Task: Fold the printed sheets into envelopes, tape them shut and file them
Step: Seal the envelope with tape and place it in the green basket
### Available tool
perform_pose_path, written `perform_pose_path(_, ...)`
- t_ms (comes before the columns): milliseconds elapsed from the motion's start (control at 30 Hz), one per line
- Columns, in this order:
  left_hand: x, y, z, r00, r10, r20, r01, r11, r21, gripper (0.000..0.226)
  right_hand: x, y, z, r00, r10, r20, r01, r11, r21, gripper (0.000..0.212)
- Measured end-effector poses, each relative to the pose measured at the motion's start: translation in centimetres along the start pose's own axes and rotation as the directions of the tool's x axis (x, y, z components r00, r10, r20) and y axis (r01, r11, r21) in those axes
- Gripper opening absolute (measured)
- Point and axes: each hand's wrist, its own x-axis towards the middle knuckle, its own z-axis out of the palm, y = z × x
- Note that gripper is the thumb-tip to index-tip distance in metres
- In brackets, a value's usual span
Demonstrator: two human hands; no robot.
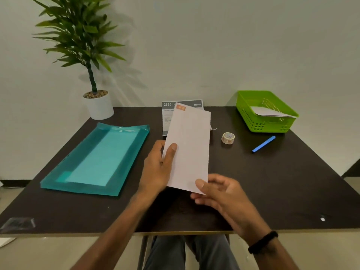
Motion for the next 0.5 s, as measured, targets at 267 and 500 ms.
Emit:
perform_pose_path(267, -0.9, 0.3, 2.1, 0.996, 0.078, 0.042, -0.068, 0.978, -0.199, 0.040, 1.0, 0.2, 0.5, 0.946, -0.024, -0.324, 0.068, 0.990, 0.126, 0.025)
perform_pose_path(500, 0.0, 0.4, 4.3, 0.956, 0.122, 0.266, -0.075, 0.981, -0.181, 0.037, 1.5, -1.1, -3.4, 0.845, -0.135, -0.517, 0.178, 0.983, 0.034, 0.016)
